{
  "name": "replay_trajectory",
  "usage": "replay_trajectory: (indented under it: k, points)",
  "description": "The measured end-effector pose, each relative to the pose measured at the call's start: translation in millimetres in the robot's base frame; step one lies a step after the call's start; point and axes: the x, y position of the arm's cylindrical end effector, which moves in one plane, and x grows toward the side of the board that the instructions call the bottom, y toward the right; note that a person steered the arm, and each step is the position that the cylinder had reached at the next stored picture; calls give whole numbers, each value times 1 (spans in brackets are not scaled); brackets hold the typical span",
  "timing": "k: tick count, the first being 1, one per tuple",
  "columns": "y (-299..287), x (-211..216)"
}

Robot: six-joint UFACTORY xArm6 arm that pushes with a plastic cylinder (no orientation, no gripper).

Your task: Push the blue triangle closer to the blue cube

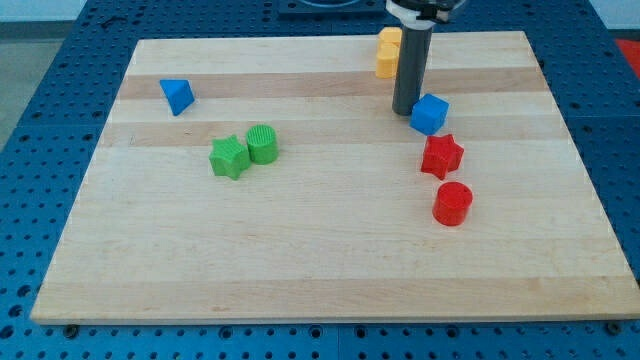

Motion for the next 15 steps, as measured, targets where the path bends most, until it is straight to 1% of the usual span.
replay_trajectory:
  k: [1,2,3,4,5,6,9,10,15]
  points:
    - [-40,-3]
    - [-107,1]
    - [-197,24]
    - [-284,24]
    - [-334,20]
    - [-337,-5]
    - [-330,-36]
    - [-312,-36]
    - [-174,-36]
